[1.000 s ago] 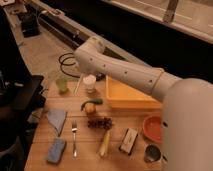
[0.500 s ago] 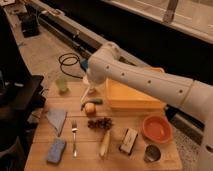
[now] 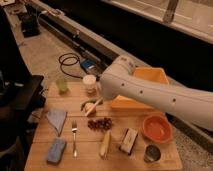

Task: Wipe red bowl with brush

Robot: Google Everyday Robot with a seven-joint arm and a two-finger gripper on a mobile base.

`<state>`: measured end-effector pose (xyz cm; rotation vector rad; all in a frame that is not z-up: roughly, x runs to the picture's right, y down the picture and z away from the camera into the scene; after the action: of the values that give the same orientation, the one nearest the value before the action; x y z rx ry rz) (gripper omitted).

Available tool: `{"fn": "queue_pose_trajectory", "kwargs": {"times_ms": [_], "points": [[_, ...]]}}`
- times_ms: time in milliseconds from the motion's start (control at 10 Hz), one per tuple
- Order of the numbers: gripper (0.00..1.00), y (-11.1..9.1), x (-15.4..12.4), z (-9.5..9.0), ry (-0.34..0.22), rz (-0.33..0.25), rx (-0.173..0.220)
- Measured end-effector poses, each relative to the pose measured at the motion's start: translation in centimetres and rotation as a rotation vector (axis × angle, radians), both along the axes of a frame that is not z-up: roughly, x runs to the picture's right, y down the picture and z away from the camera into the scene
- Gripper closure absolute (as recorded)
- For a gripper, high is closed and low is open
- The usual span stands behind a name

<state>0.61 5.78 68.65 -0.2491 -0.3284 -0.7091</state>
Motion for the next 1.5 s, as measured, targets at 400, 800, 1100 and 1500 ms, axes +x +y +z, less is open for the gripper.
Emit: {"fn": "queue_pose_trajectory", "kwargs": {"times_ms": [400, 800, 1100, 1500], "points": [[1.0, 5.9, 3.0, 0.2, 0.054, 0.171, -0.073], [1.0, 5.9, 2.8, 0.2, 0.052, 0.17, -0.073], [1.0, 6.3, 3.8, 0.3, 0.091, 0.208, -0.085], [1.0, 8.1, 11.4, -0.1, 0.232, 0.335, -0.112]]}}
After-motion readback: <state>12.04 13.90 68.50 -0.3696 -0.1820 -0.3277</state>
